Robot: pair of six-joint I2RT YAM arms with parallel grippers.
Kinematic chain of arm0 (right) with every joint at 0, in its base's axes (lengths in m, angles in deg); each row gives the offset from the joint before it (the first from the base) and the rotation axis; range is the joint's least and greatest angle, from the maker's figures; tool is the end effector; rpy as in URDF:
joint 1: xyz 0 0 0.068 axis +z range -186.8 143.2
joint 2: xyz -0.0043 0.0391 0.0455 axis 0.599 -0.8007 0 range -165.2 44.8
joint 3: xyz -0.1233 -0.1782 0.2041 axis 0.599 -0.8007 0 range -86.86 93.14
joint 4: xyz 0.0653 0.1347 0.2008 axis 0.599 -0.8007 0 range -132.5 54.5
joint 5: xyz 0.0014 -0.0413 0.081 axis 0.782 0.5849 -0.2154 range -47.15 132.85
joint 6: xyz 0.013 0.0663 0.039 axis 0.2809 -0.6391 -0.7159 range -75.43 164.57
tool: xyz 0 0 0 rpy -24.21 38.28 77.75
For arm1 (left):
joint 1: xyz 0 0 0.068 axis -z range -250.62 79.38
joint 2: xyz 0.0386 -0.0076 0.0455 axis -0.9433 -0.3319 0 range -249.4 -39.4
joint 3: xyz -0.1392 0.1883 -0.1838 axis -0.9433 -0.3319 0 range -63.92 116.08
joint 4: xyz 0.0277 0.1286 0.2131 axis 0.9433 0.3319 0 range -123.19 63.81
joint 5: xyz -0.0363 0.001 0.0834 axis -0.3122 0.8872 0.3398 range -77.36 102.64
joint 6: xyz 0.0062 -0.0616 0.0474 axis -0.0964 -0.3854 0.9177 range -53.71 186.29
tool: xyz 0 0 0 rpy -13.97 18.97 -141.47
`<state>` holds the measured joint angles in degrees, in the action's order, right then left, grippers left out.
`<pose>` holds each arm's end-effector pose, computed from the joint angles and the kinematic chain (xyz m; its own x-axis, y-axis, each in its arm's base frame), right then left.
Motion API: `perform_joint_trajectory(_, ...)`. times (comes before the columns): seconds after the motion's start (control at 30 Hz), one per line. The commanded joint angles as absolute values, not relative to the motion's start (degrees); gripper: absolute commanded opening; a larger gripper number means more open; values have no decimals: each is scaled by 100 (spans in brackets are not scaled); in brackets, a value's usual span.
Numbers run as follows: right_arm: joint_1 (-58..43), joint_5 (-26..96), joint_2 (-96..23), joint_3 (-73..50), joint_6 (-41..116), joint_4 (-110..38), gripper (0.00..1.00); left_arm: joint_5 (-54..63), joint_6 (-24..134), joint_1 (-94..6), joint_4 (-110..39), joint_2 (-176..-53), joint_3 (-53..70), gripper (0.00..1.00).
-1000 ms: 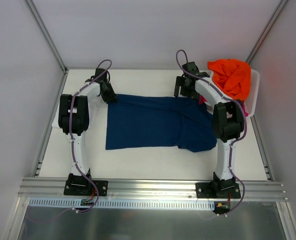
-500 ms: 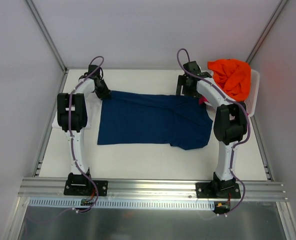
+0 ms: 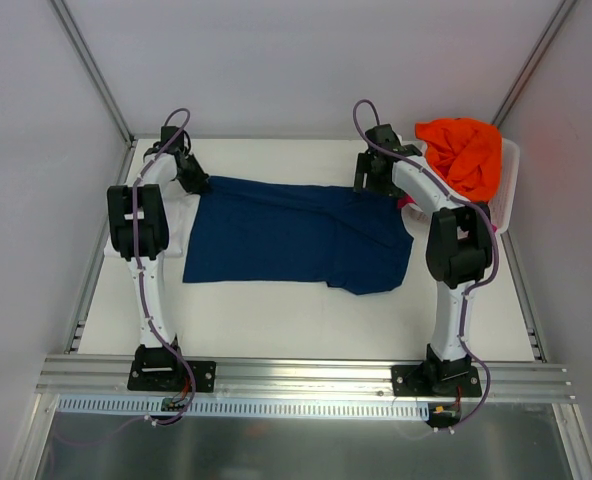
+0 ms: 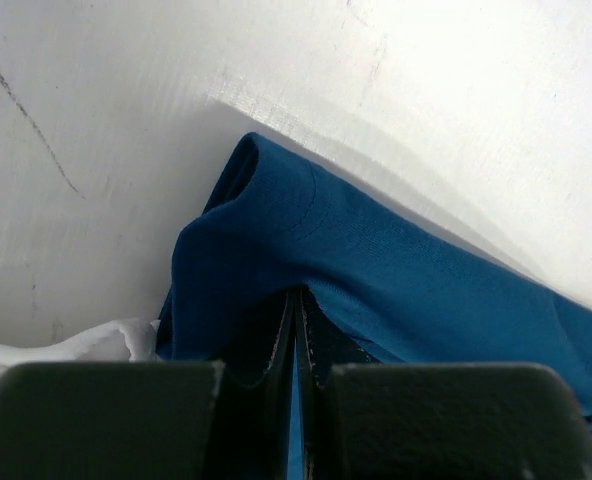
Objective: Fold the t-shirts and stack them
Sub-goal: Fold the flattened tshirt in 1/3 of the way
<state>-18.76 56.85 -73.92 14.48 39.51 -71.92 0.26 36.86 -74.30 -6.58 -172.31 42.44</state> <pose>0.4629 0.1337 0.2431 -0.7788 -0.1637 -0.6056 -0.0963 0.9851 -0.1425 0.5359 0.0202 0.1638 -0.7278 -0.5277 -0.4380 -0.3353 0.8309 -0.4441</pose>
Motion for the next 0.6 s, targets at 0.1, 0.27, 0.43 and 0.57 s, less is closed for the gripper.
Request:
perform_joint_trajectory(0.1, -1843, 5964, -7490, 1675, 3983, -7259, 85, -1, 3667, -7501, -463, -17274, 4313, 0)
perform_joint_trajectory(0.27, -1852, 5657, -8026, 2571, 3921, -7338, 72, 51, 3702, -7483, -463, -17186, 4304, 0)
perform_joint_trajectory(0.43, -1887, 5805, -8465, 3248, 3833, -7766, 24, 16, 3711, -7483, -463, -17150, 4278, 0)
perform_joint_trajectory(0.57, -1948, 5814, -8922, 3575, 3806, -7953, 28, -10, 3711, -7483, -463, -17185, 4260, 0)
